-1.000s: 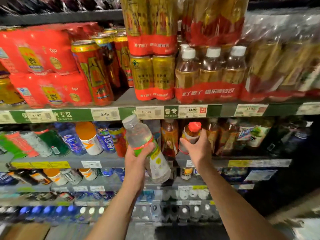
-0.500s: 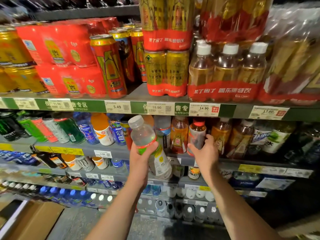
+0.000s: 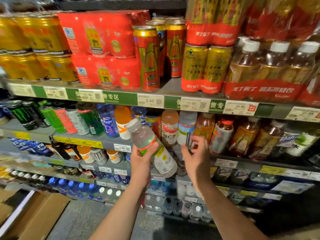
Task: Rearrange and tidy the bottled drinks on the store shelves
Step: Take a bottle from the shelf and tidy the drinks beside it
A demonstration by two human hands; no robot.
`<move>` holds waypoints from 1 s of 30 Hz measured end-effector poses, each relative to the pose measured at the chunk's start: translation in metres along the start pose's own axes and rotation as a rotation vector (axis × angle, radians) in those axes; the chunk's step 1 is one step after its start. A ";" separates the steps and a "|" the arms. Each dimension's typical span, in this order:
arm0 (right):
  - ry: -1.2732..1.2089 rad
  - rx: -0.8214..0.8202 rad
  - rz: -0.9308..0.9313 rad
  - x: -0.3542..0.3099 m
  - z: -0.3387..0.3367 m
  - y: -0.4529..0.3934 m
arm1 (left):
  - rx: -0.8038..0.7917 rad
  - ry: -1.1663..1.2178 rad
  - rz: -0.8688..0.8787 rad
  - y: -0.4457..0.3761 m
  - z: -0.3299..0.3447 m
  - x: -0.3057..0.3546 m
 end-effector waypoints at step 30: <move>0.110 0.155 0.186 -0.093 0.144 -0.011 | -0.207 -0.112 0.016 -0.084 -0.140 0.089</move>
Point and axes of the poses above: each hand's wrist, its own y-axis away from the middle knuckle, its own z-axis out of the palm, x = y × z, the point moved 2 cm from there along -y, towards the middle knuckle, and after that the axes turned 8 degrees about -z, right-handed, at the moved point
